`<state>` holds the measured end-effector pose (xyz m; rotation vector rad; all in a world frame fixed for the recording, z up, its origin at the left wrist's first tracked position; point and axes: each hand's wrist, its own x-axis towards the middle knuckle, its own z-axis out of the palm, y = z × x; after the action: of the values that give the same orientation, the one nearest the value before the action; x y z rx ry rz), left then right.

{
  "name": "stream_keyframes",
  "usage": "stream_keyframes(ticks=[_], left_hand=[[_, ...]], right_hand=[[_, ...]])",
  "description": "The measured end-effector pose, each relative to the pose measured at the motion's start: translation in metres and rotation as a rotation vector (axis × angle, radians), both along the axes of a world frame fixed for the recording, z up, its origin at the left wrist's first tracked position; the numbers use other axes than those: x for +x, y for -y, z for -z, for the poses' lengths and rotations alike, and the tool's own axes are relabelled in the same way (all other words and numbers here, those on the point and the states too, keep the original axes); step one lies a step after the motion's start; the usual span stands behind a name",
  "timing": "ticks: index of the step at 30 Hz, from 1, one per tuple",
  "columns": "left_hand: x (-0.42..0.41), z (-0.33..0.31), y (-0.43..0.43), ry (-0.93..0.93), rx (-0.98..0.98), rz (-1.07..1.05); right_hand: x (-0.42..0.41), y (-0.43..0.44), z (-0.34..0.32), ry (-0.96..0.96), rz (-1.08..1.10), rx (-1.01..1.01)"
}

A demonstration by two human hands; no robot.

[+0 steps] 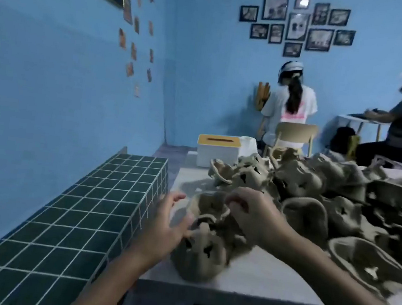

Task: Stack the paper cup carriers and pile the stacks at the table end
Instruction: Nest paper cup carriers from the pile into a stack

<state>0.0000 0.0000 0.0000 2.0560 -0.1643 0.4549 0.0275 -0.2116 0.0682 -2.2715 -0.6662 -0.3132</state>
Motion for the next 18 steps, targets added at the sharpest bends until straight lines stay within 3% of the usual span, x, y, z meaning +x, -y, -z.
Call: stream_keyframes(ticks=[3, 9, 14, 18], left_hand=[[-0.005, 0.013, 0.011, -0.041, -0.04, 0.013], [-0.015, 0.036, 0.018, -0.002, 0.019, 0.013], [-0.023, 0.035, 0.024, 0.047, 0.293, 0.026], [-0.028, 0.034, 0.021, 0.068, 0.202, 0.064]], right_hand=[[-0.006, 0.017, 0.018, 0.049, 0.015, -0.059], [-0.013, 0.021, 0.064, 0.166, 0.0, 0.008], [-0.014, 0.013, 0.074, 0.27, -0.085, -0.011], [-0.019, 0.018, 0.067, 0.531, 0.164, -0.123]])
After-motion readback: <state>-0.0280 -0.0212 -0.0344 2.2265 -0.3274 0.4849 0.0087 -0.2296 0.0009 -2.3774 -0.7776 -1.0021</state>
